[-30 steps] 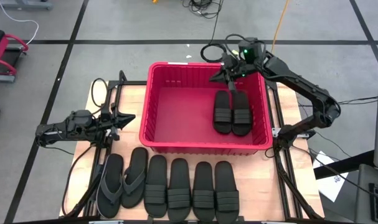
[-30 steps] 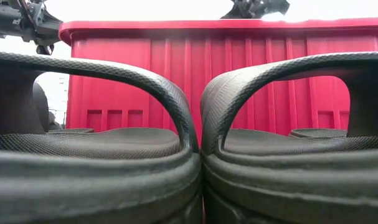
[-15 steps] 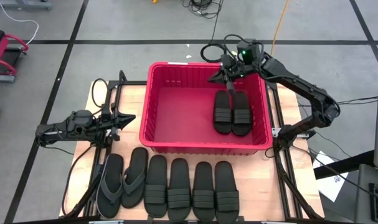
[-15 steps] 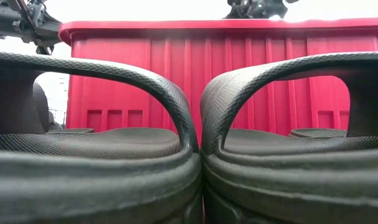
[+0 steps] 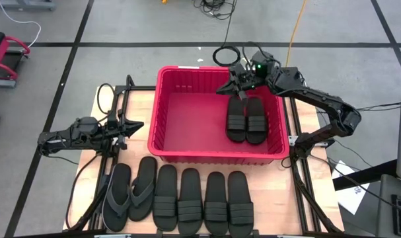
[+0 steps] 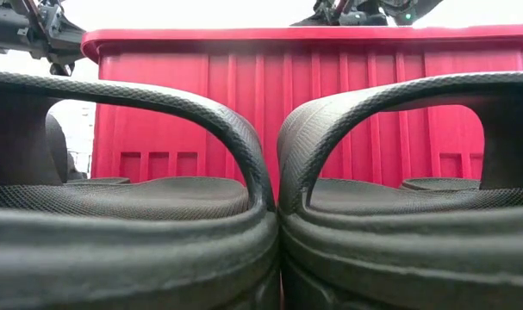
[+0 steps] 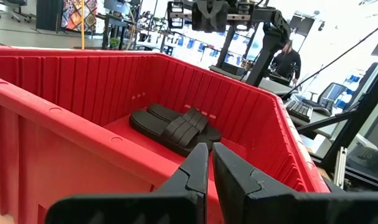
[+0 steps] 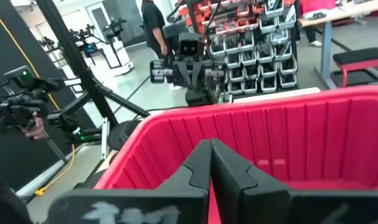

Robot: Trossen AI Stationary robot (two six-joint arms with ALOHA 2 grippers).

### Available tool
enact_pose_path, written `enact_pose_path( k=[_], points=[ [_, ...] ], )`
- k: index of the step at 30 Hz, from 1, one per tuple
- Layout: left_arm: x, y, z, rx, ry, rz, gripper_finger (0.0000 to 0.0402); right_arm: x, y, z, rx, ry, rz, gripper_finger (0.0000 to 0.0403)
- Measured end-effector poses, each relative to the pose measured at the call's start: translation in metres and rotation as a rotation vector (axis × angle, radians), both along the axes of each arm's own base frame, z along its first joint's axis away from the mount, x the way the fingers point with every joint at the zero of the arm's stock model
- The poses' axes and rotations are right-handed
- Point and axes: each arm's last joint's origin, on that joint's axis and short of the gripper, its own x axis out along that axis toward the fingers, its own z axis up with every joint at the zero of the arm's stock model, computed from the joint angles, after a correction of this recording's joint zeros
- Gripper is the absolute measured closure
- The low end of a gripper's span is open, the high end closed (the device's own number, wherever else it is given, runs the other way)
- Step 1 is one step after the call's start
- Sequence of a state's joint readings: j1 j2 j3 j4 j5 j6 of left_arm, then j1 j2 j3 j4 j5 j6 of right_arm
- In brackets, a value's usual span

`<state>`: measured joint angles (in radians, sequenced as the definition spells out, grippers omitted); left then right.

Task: Pick and place slides into bin
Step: Put the black slide into the red container

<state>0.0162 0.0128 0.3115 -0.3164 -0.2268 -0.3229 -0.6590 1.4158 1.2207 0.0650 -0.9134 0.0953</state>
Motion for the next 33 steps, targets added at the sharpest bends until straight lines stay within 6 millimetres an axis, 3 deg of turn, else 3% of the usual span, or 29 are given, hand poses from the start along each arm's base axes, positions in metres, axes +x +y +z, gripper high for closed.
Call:
enact_pose_path(
  k=[7, 21, 29, 33],
  points=[
    [0.000, 0.000, 0.002, -0.013, -0.029, 0.000, 0.0376, -0.013, 0.009, 0.002, -0.041, -0.043, -0.026, 0.0403],
    [-0.007, 0.000, 0.037, -0.208, -0.447, -0.038, 0.0376, -0.060, 0.017, 0.002, -0.021, -0.084, -0.096, 0.0403],
    [-0.007, 0.000, 0.038, -0.189, -0.452, -0.027, 0.0376, -0.079, 0.033, 0.002, -0.012, -0.186, -0.102, 0.0403],
    [-0.003, -0.001, 0.038, -0.166, -0.425, -0.058, 0.0376, -0.086, 0.041, -0.002, -0.008, -0.209, -0.190, 0.0403]
  ],
)
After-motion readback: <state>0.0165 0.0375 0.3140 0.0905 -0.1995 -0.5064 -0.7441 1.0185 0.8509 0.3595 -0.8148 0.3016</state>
